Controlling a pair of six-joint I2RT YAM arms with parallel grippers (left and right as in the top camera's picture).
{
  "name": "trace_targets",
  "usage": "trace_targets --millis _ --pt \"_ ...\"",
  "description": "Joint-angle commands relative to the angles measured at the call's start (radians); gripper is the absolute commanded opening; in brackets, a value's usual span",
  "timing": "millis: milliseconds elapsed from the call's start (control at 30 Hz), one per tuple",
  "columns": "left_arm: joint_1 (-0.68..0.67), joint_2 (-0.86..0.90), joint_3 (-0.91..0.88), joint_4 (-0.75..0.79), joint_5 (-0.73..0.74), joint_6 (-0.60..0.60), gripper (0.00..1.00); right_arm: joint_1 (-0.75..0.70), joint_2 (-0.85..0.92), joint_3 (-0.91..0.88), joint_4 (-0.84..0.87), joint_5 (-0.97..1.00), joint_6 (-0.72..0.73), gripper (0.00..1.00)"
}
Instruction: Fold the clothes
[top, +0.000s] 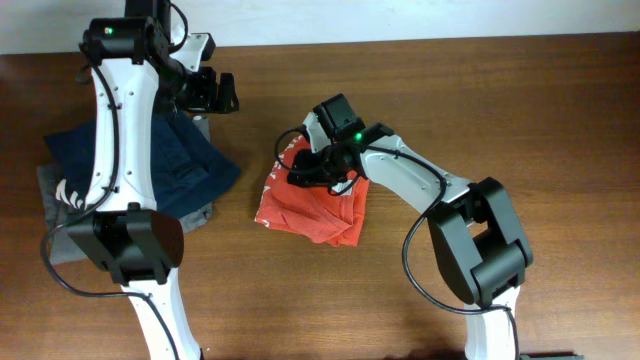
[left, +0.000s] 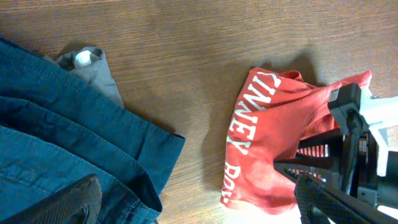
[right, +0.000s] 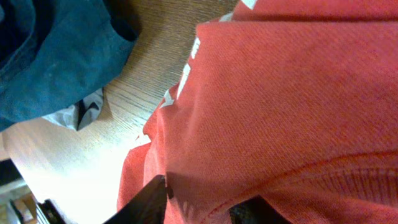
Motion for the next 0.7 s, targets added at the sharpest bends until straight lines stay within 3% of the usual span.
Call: trace_targets --millis 0,133,567,600,667 --pt "0.006 -0.007 -0.005 -0.001 0.019 0.017 0.99 -0.036 -0.035 -0.005 -0.003 -0.026 -0.014 0.32" --pt "0.006 -0.007 -0.005 0.001 0.019 0.017 0.99 -0.072 -0.035 -0.005 -0.047 -0.019 -0.015 0.24" --pt "0.006 -0.007 -0.005 -0.001 0.019 0.017 0.99 -0.146 -0.042 -0.005 -0.158 0.073 -0.094 0.15" --pt "0.006 -0.007 -0.005 -0.005 0.019 0.017 0.99 -0.146 -0.046 -0.005 -0.16 0.069 -0.107 0.16" --pt "0.007 -0.011 -0.004 -0.018 0.019 0.017 0.99 -0.142 -0.046 -0.005 -0.165 0.017 -0.167 0.32"
